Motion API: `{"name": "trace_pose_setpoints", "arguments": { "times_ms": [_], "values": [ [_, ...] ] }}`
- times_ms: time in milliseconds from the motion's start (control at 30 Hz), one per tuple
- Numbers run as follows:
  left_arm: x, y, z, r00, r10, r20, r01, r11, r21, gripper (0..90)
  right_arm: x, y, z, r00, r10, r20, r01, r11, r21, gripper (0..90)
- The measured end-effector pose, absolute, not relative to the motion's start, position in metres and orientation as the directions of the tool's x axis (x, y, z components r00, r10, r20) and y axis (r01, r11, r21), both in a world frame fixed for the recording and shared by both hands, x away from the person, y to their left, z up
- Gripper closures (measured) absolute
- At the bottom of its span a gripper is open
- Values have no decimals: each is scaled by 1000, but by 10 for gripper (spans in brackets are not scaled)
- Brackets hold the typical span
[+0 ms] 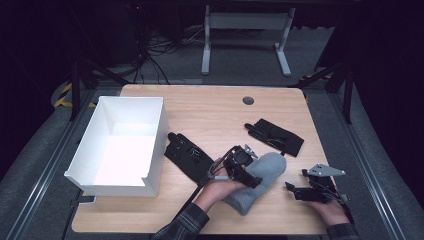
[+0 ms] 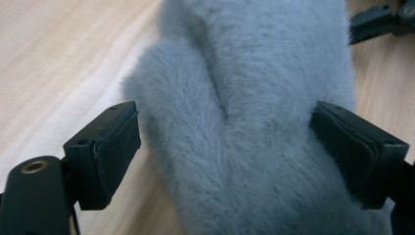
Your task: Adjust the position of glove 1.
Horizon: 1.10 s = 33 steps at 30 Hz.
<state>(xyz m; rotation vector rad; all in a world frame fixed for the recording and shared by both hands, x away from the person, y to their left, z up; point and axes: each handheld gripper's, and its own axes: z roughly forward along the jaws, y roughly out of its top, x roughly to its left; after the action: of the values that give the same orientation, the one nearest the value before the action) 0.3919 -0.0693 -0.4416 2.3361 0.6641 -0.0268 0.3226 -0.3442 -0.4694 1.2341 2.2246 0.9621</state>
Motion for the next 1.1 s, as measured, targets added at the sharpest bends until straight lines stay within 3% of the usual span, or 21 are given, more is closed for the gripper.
{"name": "trace_pose_setpoints", "arguments": {
  "times_ms": [267,467,667,1100],
  "values": [
    [396,-72,-451,855,453,-253,507,-629,589,148,322,-344,-469,-519,854,-31,564,369,739,162],
    [398,-71,-451,851,439,-288,520,-633,573,213,322,-344,-469,-519,854,-31,564,369,739,162],
    [397,-74,-449,854,416,-312,520,-654,550,378,322,-344,-469,-518,855,-31,564,369,739,162],
    [401,-74,-444,863,375,-339,504,-686,525,632,323,-344,-469,-517,856,-30,565,368,739,162]
  ]
}}
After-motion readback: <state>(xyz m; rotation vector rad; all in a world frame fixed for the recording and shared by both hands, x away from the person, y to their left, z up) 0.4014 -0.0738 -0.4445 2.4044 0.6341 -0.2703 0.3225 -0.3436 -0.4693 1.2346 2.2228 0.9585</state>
